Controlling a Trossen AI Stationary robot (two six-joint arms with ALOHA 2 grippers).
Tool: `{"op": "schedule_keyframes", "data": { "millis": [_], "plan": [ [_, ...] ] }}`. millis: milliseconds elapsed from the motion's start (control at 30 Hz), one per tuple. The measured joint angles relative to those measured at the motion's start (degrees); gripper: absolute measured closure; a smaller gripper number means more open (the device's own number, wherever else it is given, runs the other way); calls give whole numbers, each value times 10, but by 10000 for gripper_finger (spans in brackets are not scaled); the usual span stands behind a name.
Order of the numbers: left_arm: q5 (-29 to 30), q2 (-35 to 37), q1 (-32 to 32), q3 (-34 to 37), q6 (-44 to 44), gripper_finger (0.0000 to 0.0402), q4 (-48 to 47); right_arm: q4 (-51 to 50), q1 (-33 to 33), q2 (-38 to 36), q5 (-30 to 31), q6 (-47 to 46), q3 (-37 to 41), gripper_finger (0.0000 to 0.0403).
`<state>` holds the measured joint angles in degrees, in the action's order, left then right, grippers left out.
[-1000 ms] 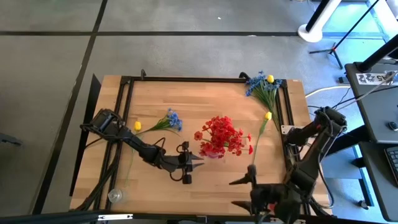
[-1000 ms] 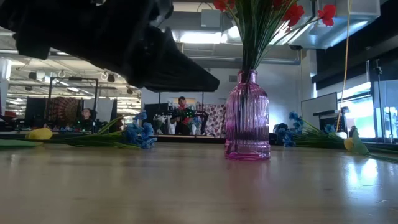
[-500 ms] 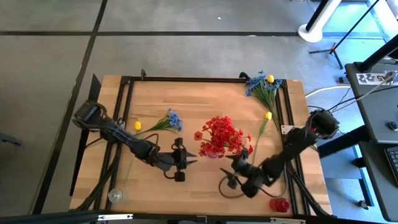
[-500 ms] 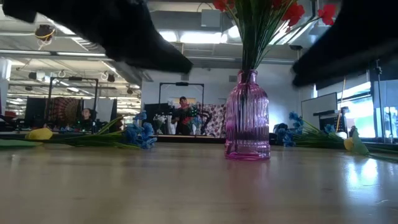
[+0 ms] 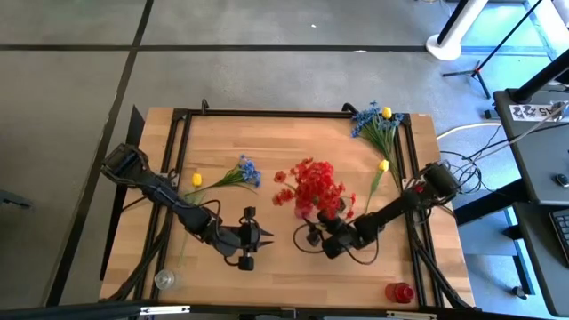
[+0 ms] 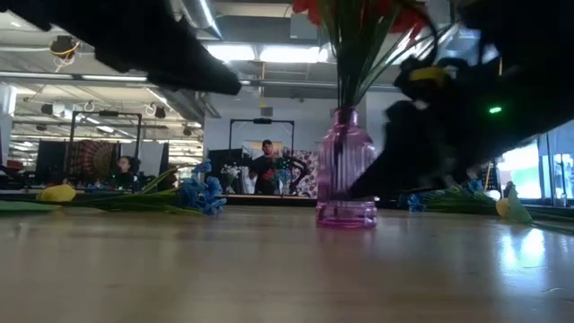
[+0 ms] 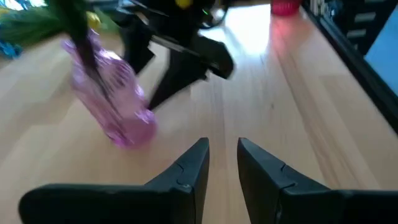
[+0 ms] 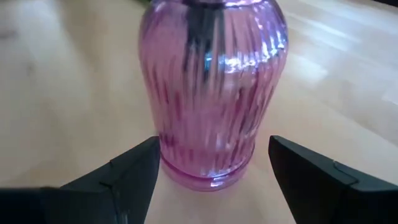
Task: Sort flowers into vase by color
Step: Adjust the violet vase
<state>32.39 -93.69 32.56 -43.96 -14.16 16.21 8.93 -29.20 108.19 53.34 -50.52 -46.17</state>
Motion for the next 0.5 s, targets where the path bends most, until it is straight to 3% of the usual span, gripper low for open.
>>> {"op": "schedule_keyframes", "data": {
  "millis": [233, 500],
  "plan": [
    [0, 0, 7, 0, -20, 321, -14, 77, 42, 1, -5, 84, 0, 104],
    [-4, 0, 21, 0, -66, 321, -13, 126, 104, 1, -89, 177, 0, 104]
  ]
}}
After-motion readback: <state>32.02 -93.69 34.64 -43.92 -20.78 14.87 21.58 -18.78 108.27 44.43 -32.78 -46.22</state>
